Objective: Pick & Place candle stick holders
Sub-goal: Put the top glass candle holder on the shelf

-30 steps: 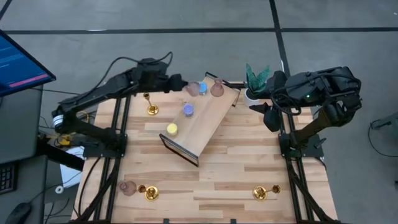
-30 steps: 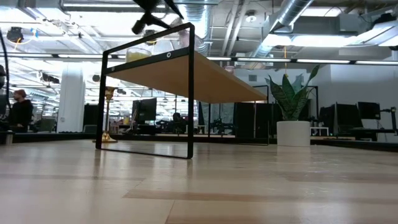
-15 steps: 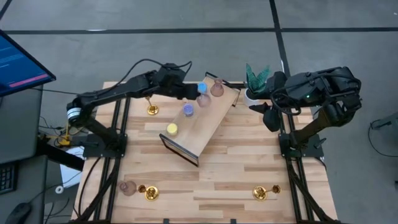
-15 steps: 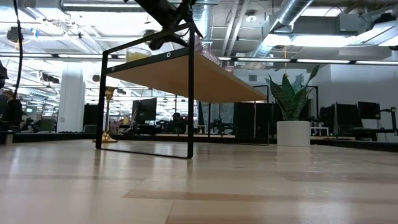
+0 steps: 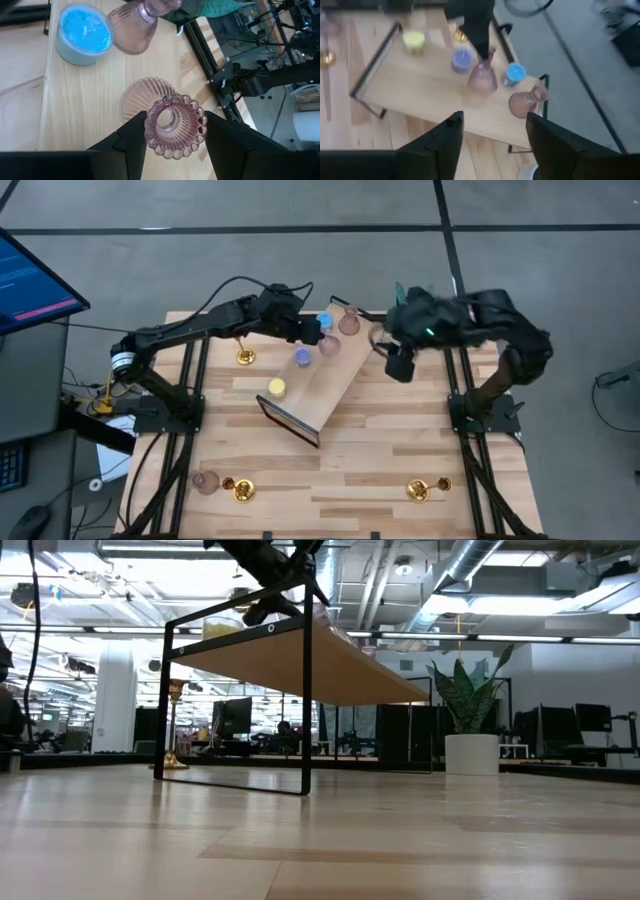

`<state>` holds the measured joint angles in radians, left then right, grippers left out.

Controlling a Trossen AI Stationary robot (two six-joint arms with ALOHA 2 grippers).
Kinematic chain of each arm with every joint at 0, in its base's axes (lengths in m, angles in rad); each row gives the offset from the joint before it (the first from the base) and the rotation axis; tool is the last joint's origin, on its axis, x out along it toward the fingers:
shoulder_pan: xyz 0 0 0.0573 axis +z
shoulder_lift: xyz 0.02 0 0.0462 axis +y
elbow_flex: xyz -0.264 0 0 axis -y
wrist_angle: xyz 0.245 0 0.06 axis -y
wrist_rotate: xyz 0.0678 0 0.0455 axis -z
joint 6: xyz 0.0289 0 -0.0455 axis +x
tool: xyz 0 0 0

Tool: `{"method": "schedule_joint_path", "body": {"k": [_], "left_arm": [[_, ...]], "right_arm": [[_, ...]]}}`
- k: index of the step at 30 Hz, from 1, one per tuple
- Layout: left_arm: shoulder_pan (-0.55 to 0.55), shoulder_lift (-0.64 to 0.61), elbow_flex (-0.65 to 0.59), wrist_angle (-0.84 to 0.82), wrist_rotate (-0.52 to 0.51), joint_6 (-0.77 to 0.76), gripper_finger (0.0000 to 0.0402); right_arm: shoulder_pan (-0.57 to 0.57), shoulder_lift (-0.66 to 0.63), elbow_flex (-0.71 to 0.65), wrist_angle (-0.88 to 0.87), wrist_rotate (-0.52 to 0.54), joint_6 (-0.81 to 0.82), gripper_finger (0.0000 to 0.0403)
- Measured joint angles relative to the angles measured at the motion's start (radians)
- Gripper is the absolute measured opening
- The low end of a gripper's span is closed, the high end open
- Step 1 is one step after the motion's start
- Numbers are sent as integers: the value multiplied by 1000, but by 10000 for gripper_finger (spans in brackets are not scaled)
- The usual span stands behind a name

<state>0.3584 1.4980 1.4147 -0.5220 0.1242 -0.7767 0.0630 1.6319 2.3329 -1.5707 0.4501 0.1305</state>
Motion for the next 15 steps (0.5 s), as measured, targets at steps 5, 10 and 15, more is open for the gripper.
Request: {"method": "schedule_joint_path", "body": {"k": [5,10,15], "left_arm": [[0,-24,0,-4,5,13,171],[-6,-42,0,3,7,17,171],[-6,-51,0,3,13,17,171]], "right_arm": [[-166,41,0,0,-222,-156,256],[-265,90,1,29,-398,-286,283],[-319,153,1,86,-489,-385,286]]}}
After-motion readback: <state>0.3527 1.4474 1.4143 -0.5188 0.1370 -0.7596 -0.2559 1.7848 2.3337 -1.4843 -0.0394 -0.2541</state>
